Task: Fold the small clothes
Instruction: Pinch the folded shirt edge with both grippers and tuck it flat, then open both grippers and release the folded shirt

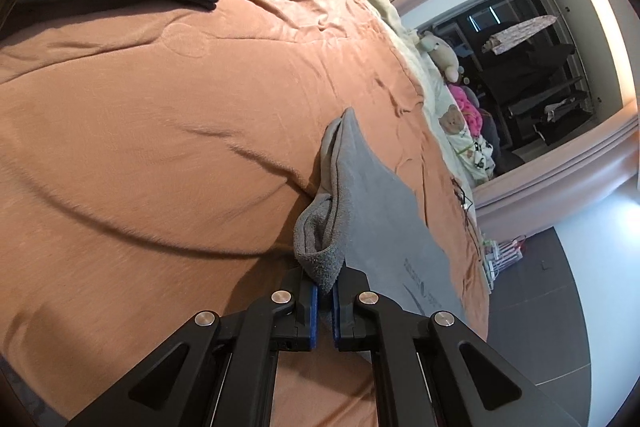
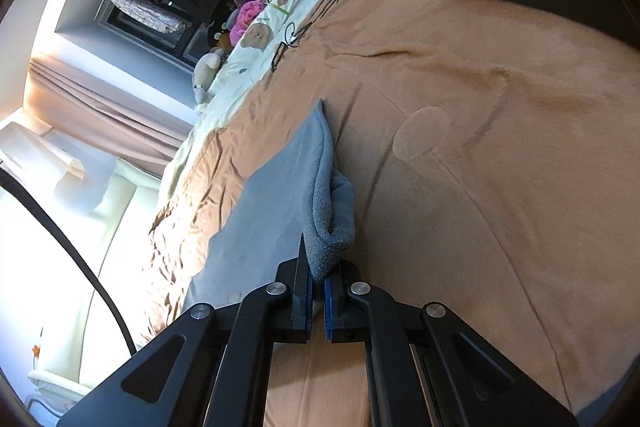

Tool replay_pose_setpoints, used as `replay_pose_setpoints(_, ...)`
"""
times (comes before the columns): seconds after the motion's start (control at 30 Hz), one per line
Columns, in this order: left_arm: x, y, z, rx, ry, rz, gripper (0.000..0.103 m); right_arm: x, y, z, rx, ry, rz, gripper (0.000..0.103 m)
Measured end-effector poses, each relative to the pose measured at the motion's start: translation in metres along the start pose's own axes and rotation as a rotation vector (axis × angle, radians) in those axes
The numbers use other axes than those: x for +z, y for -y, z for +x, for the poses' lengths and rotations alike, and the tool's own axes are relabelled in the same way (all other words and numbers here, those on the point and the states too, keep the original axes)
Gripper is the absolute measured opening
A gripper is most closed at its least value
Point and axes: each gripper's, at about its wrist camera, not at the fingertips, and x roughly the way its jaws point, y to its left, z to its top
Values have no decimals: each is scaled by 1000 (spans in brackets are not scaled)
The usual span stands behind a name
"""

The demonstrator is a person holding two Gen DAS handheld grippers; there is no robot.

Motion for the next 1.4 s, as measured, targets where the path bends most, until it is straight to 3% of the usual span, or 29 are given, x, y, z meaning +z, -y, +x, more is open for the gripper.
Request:
replay_pose_setpoints(0.8,-44,-48,-75,-41,-2,-9,4,-36,23,-61,-2,0,-24,0)
replay_pose_setpoints(1.13,-53,-70,-61,-32,-92,-36,5,-31,23,-64,-60,-51,-57,5)
replay_pose_setpoints(1.23,-55,-73,-61,-30,-94,-42,7,-24,18,-75,-106,-31,-98,16)
replay_pose_setpoints(1.3,-55,-76,-60,-39,-100,-56,13,-20,12,-83,-133,-3,-121,39)
replay_pose_setpoints(1.33,-55,-77,-59,-42,-102,-64,23,-18,8,-87,-133,10,-126,57)
replay_pose_setpoints(1.37,-55,-79,-59,-50,-101,-72,34,-16,2,-91,-129,27,-141,63)
replay_pose_setpoints(1.4,-55,-78,-59,-60,-99,-75,38,-16,-4,-93,-129,35,-161,63)
